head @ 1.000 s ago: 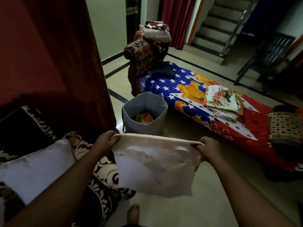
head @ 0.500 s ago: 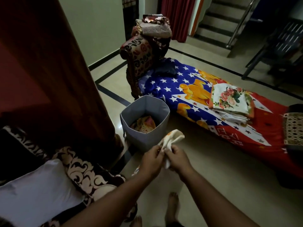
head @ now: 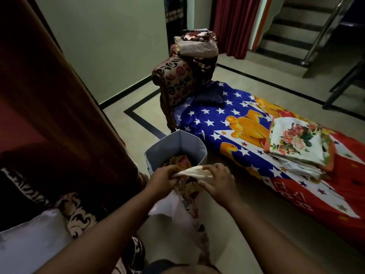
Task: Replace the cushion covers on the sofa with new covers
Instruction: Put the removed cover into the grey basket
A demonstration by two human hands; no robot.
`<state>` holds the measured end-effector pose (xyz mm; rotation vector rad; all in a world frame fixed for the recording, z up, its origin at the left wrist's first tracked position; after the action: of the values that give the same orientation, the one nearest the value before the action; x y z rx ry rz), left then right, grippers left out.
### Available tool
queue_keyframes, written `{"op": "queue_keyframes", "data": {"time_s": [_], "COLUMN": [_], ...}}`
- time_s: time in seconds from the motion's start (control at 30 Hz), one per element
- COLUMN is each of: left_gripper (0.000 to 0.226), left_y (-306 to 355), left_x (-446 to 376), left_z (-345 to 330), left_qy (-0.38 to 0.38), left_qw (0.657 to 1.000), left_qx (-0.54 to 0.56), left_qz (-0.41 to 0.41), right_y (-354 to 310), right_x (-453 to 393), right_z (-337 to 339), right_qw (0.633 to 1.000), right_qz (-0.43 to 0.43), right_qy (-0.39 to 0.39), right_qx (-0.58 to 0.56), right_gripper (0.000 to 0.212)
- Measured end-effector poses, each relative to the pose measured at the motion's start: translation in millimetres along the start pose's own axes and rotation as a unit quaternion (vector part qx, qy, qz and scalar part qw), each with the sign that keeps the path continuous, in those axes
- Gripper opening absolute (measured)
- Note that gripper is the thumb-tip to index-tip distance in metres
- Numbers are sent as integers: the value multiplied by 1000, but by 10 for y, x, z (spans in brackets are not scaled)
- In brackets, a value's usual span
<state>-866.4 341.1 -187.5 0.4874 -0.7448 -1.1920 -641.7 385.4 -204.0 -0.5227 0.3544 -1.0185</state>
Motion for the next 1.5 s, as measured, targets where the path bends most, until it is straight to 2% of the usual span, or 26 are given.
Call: {"op": "queue_keyframes", "data": {"time_s": [0.1, 0.17, 0.27, 0.3, 0.4, 0.47, 0.57, 0.6, 0.77, 1.0, 1.1, 1.27, 1.43, 1.5], "left_gripper": [29, 25, 16, 14, 13, 15, 20, 22, 22, 23, 21, 21, 23, 22], "left_y": [157, 221, 273, 264, 145, 45, -139, -208, -441, -617, -627, -712, -614, -530], "left_x": [-266, -439, -683, -766, -1139, -1404, -1843, -1988, -2542, -2947, -3042, -3143, -3088, -3072], "left_z": [172, 316, 525, 572, 704, 739, 788, 804, 857, 830, 825, 744, 655, 578], "left_qy": [3, 26, 81, 93, 117, 117, 110, 112, 92, 105, 129, 168, 297, 317], "left_qw": [999, 991, 949, 936, 908, 901, 921, 930, 960, 970, 968, 956, 917, 902], "left_qx": [-39, -131, -297, -333, -399, -419, -372, -349, -251, -175, -155, -132, -93, -79], "left_qz": [-3, -24, -62, -69, -42, -15, 30, 42, 85, 133, 151, 199, 249, 281], "right_y": [335, 456, 443, 404, 293, 258, 230, 224, 303, 443, 526, 677, 813, 859], "right_x": [-243, -410, -754, -882, -1372, -1663, -2127, -2284, -2928, -3450, -3638, -3969, -4336, -4497], "right_z": [90, 183, 402, 464, 515, 506, 462, 444, 287, 8, -64, -243, -301, -319], "right_qw": [979, 973, 978, 979, 987, 991, 991, 990, 989, 995, 998, 997, 976, 970], "right_qz": [38, 51, 91, 97, 73, 34, 7, 7, -2, -20, 6, 75, 193, 213], "right_qy": [-104, -90, 16, 30, -18, -61, -87, -87, -91, -50, -19, -26, 22, 13], "right_qx": [170, 204, 187, 174, 144, 113, 103, 112, 119, 85, 65, 9, -94, -117], "right_gripper": [54, 43, 20, 16, 12, 18, 52, 56, 23, 15, 10, 11, 13, 15]}}
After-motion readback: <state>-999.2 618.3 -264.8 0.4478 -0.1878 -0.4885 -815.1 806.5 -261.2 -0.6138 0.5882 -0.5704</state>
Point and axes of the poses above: each hand's wrist, its own x-axis away from the middle knuckle, its own z-axis out of the back of the hand, y = z × x, the point moved 3 cm from there along -x, towards the middle knuckle, and after that the axes turned 9 degrees about z, right-handed, at the moved point
